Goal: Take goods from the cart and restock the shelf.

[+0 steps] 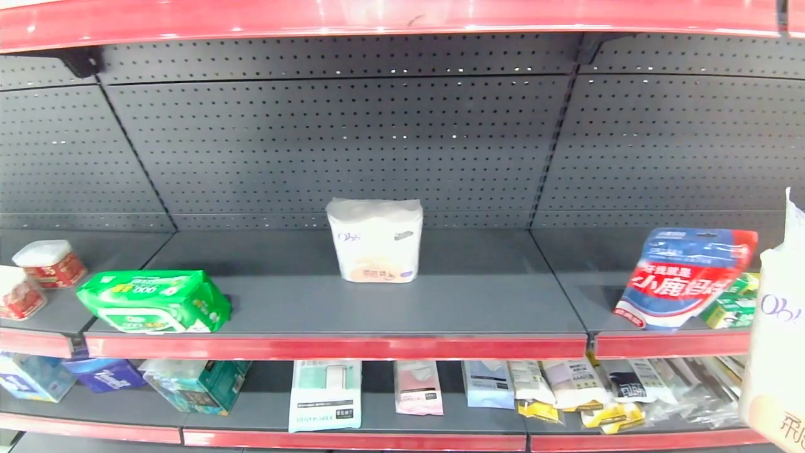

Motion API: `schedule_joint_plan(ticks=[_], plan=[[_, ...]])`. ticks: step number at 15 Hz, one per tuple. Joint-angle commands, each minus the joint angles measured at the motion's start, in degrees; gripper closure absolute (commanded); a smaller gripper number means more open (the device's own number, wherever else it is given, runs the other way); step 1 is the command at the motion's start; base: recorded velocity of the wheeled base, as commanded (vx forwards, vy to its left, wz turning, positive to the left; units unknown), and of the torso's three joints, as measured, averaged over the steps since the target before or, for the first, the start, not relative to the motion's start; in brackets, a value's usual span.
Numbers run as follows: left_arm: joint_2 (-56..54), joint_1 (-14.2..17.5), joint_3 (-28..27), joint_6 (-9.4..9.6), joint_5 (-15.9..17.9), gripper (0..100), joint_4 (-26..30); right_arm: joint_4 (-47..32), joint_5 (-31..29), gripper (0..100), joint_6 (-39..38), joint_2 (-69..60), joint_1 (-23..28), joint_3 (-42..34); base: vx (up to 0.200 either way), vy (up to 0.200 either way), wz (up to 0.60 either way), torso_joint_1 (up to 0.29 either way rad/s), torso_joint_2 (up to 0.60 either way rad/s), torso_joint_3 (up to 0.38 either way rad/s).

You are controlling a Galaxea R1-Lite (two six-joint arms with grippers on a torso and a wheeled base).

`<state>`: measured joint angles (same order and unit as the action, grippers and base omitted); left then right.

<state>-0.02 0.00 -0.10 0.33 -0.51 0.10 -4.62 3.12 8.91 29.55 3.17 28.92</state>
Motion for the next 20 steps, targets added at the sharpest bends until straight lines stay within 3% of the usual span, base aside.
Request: schedule_joint_plan(ticks=[1,5,8,14,15,16,17,20], plan=[[0.02,0.0,0.01,0.02,-0.02,0,-0.01,-0.04,-0.04,100,0.58,-1.25,0.08,0.0,0.0,0.0,0.0,0.0,0.0,0.0],[0.55,0.0,0.01,0.29,0.42,0,-0.01,0.05,0.31,100,0.23,-7.58,-0.09,-3.16,0.0,0.0,0.0,0.0,0.0,0.0],[1.61,-0.26,-0.08,1.08,3.76,0,-0.01,0.05,-0.04,100,0.32,-11.27,0.17,-5.1,0.0,0.0,0.0,0.0,0.0,0.0],[3.98,0.79,-0.17,1.43,2.27,0,-0.01,-0.48,0.13,100,-1.62,-14.08,0.35,-6.77,0.0,0.0,0.0,0.0,0.0,0.0],[5.47,0.79,-3.15,2.66,2.36,0,-0.01,-0.65,0.31,100,-2.23,-13.64,-0.53,-7.29,0.0,0.0,0.0,0.0,0.0,0.0],[19.89,0.44,-14.58,1.6,2.18,0,-0.19,-0.74,0.57,100,-2.32,-13.55,-1.85,-7.82,0.0,0.0,0.0,0.0,0.0,0.0],[27.89,0.18,-20.38,-2.26,2.89,0,-2.73,-0.74,0.57,100,-2.32,-13.82,-2.82,-8.26,0.0,0.0,0.0,0.0,0.0,0.0],[47.66,-0.09,-22.58,-2.17,3.59,0,-19.35,-0.74,0.66,100,-2.32,-14.34,-3.17,-9.58,0.0,0.0,0.0,0.0,0.0,0.0]])
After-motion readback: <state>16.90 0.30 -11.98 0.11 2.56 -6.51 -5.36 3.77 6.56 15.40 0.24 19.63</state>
